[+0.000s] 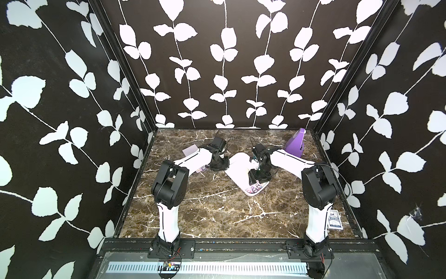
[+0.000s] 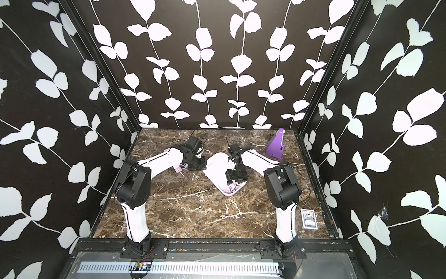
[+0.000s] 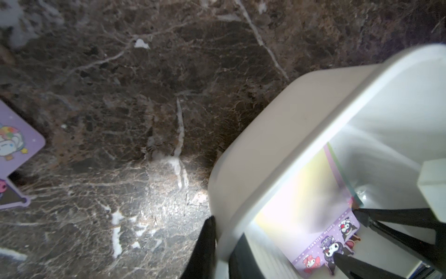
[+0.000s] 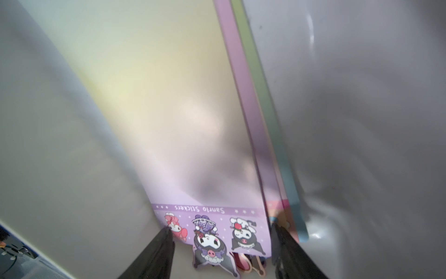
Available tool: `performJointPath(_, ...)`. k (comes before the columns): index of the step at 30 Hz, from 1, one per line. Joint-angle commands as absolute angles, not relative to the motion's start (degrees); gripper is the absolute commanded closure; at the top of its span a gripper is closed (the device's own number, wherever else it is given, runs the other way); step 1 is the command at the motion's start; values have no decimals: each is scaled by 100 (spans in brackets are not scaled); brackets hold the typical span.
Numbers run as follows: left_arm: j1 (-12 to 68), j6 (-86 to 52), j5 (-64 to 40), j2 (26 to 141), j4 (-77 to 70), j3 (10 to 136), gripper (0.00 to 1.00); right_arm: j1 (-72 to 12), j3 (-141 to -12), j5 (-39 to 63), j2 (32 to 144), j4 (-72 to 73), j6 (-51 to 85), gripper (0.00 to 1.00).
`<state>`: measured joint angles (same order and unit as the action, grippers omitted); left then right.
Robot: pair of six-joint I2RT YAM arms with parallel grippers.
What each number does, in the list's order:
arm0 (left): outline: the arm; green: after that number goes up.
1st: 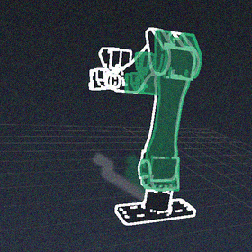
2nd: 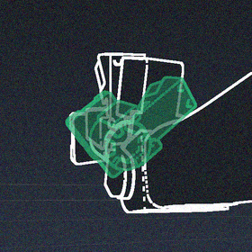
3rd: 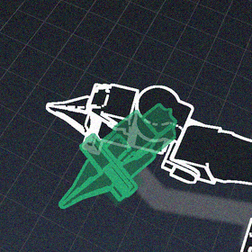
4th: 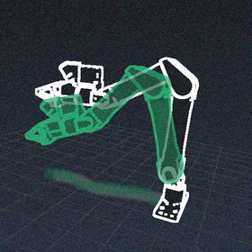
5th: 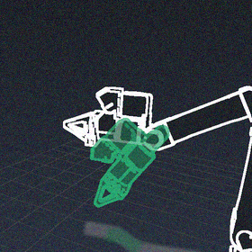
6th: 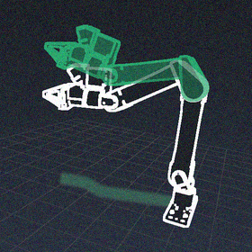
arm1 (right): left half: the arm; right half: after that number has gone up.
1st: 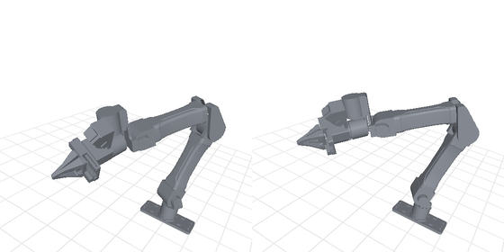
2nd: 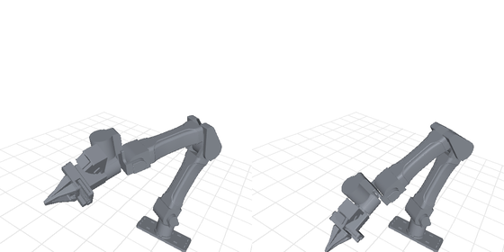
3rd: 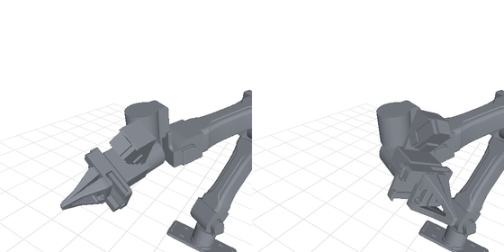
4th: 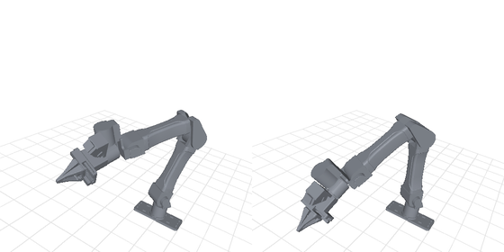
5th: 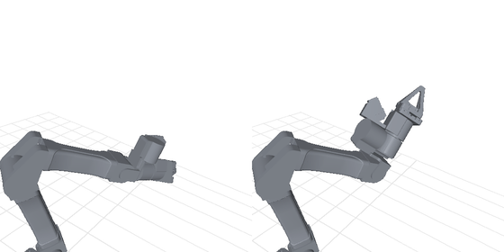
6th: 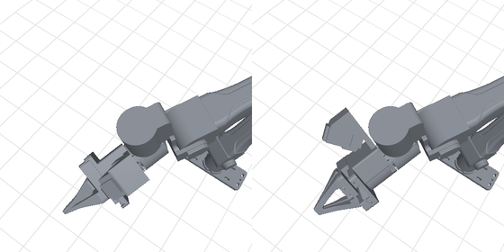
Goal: Take the stickers out of the storage box
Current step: Pick up the sticker from the storage box.
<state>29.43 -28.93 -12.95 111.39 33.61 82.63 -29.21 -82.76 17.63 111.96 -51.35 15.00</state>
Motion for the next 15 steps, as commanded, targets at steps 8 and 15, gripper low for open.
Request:
performJointPath(8,2944,-2770,-1365,10837,3524,8514,86,-2863,-8109,2480,10916,-4840,1723,52)
performJointPath(15,2944,-2760,-1379,10845,3533,8558,86,-2786,-7949,2595,10773,-4628,1871,55)
